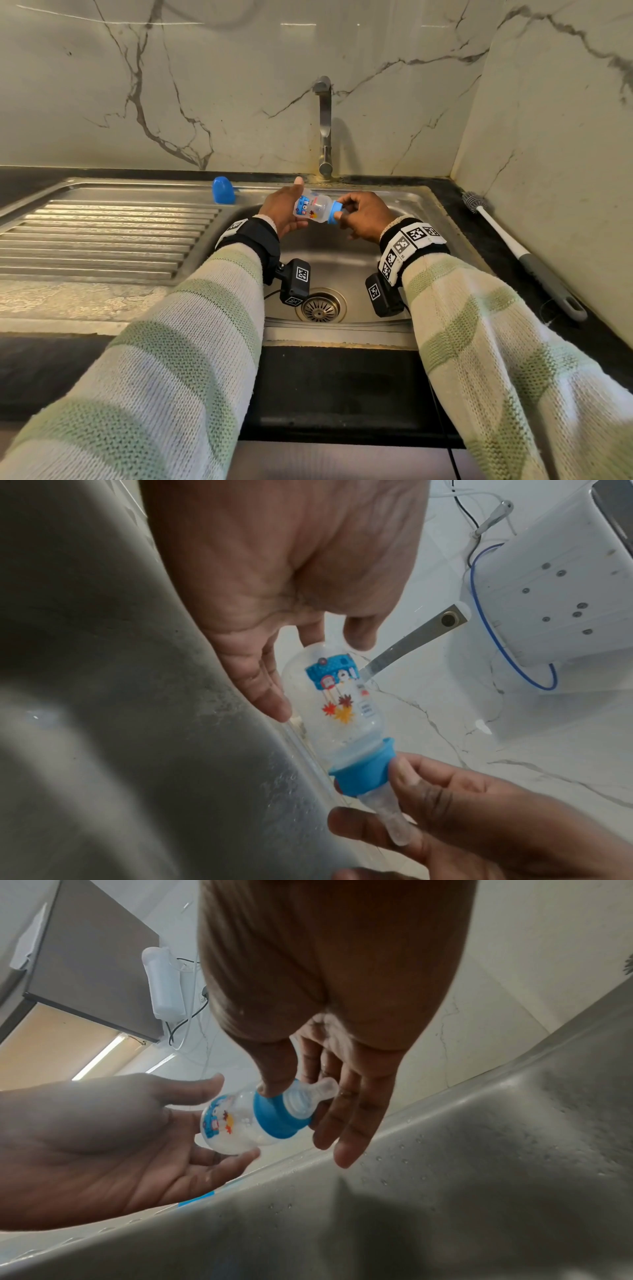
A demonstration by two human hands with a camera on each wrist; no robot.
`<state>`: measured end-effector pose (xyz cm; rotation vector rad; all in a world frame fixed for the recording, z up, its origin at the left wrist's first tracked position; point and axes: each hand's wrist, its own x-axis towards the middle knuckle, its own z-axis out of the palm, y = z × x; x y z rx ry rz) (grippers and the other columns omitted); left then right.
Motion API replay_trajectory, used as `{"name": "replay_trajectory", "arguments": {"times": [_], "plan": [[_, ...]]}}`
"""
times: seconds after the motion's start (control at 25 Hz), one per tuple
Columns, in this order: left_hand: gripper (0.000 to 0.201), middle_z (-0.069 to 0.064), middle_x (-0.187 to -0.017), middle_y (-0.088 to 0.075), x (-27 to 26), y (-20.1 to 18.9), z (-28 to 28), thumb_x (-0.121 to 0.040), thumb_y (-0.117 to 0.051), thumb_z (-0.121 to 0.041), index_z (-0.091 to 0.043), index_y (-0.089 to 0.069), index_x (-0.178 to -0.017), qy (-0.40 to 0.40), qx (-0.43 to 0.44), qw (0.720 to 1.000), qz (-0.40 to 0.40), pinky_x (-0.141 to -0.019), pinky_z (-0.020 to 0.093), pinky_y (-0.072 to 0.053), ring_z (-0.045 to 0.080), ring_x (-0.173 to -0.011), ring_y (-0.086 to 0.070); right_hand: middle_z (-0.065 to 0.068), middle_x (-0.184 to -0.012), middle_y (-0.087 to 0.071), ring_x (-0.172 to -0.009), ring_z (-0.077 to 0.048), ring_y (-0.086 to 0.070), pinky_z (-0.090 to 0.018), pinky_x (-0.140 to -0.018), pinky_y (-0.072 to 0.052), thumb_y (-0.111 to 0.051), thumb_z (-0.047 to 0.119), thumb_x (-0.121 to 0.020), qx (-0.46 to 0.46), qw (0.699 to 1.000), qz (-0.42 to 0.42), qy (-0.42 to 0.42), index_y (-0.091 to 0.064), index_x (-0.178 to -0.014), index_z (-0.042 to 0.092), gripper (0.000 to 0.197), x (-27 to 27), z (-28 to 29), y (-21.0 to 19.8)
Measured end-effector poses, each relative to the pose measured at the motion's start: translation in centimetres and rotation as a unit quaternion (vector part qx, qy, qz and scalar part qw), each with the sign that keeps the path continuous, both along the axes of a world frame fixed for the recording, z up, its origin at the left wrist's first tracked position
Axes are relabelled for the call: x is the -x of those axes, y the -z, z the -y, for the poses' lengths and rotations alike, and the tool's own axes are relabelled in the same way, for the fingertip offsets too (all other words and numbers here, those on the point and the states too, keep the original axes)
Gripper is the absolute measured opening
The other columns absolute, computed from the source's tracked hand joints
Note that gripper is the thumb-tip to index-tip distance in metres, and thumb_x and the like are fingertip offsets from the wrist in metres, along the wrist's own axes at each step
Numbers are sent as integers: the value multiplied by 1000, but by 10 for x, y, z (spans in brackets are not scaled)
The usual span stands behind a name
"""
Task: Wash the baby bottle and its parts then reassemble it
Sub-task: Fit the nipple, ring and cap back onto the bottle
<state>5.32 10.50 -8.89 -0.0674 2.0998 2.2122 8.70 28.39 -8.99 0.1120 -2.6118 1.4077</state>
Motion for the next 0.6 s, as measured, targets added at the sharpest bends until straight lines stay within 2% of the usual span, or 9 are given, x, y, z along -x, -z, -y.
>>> {"name": "replay_trajectory", "arguments": {"times": [0.08, 0.2, 0.28, 0.32, 0.4, 0.48, 0.6], "plan": [[42, 11, -106, -69, -1, 0, 1, -96, -56, -46, -16, -58, -126, 3, 20, 1000, -20, -82, 38, -59, 26, -95, -68, -10, -105, -65, -92, -24, -67, -33, -60, -60, -63, 12, -92, -8, 1000, 10, 1, -62, -117, 12, 25, -1, -2, 0], [24, 15, -116, -66, -2, -1, 2, -95, -56, -20, -13, -61, -118, -4, 3, 1000, -30, -90, 39, -57, 28, -103, -67, -12, -108, -65, -89, -22, -69, -33, -59, -60, -59, 12, -94, 1, 1000, 17, 11, -60, -123, 9, 29, 0, -4, 0], [24, 19, -120, -65, 0, -1, 2, -92, -54, -11, -8, -58, -116, -8, -28, 999, -23, -90, 37, -57, 30, -105, -67, -13, -108, -66, -87, -21, -70, -33, -59, -60, -58, 13, -96, 14, 1000, 24, 15, -59, -123, 10, 28, 0, -3, 0], [26, 18, -118, -65, -1, -1, 0, -93, -56, -15, -8, -57, -118, -3, -44, 999, -18, -90, 36, -57, 29, -104, -68, -12, -107, -66, -86, -20, -70, -33, -59, -60, -57, 14, -96, 18, 999, 27, 16, -58, -124, 10, 28, 0, -3, -1], [35, 14, -110, -68, -5, -2, -1, -96, -59, -37, -12, -57, -120, 12, -43, 999, -5, -90, 38, -57, 26, -100, -68, -11, -106, -66, -84, -18, -70, -32, -59, -59, -56, 15, -97, 15, 999, 32, 14, -58, -124, 10, 27, -1, -2, -1], [48, 12, -104, -69, -6, 1, -1, -94, -53, -55, -15, -56, -120, 17, 40, 999, -15, -84, 39, -58, 24, -91, -68, -11, -106, -65, -84, -18, -69, -31, -58, -59, -56, 16, -97, 8, 999, 33, 14, -58, -122, 10, 25, -1, -1, -2], [56, 13, -100, -71, -2, 6, 0, -92, -55, -58, -10, -58, -120, 7, 106, 993, -42, -72, 34, -58, 21, -77, -67, -12, -109, -65, -85, -19, -70, -31, -57, -59, -53, 17, -99, 9, 999, 45, 14, -57, -124, 11, 26, 0, 0, -2]]}}
